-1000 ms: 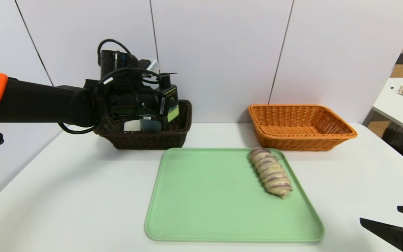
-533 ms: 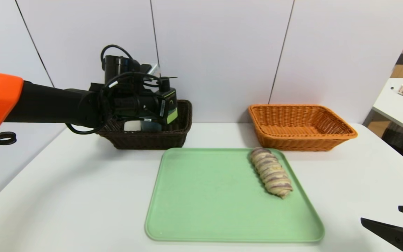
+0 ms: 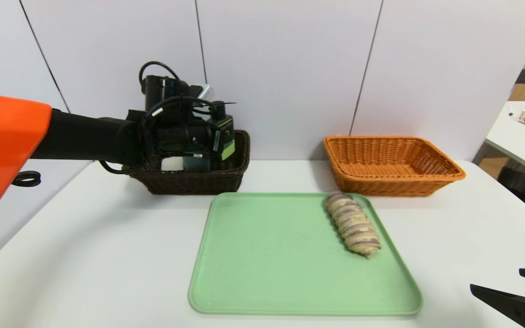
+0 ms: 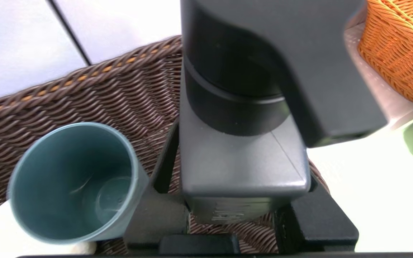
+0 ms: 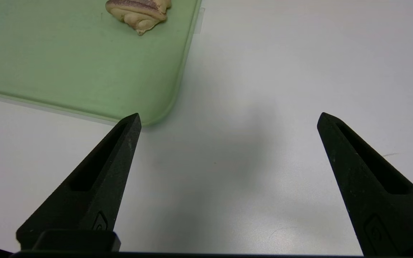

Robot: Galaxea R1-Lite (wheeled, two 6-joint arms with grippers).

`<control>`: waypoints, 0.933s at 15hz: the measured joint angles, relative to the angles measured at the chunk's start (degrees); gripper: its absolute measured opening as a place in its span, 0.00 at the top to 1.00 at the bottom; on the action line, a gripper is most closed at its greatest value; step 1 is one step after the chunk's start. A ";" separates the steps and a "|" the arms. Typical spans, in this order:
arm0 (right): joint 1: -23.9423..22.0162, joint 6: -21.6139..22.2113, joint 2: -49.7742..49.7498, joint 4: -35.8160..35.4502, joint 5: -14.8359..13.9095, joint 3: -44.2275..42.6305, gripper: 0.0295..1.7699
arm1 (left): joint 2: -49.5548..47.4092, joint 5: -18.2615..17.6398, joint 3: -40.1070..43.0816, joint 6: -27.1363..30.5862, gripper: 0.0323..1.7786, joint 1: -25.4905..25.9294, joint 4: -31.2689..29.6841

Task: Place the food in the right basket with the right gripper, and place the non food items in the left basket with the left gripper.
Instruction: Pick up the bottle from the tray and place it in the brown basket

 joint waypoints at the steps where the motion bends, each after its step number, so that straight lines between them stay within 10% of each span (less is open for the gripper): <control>1: 0.00 0.02 0.00 0.00 -0.02 0.02 0.04 | 0.30 0.00 -0.12 0.02 0.67 0.02 0.02; 12: -0.02 0.00 0.30 -0.05 0.06 0.07 0.04 | 2.49 -0.09 -1.41 0.00 0.66 1.38 0.02; 14: -0.02 0.02 0.39 -0.05 0.01 0.05 0.04 | 2.68 -0.06 -1.50 -0.09 0.51 1.49 -0.06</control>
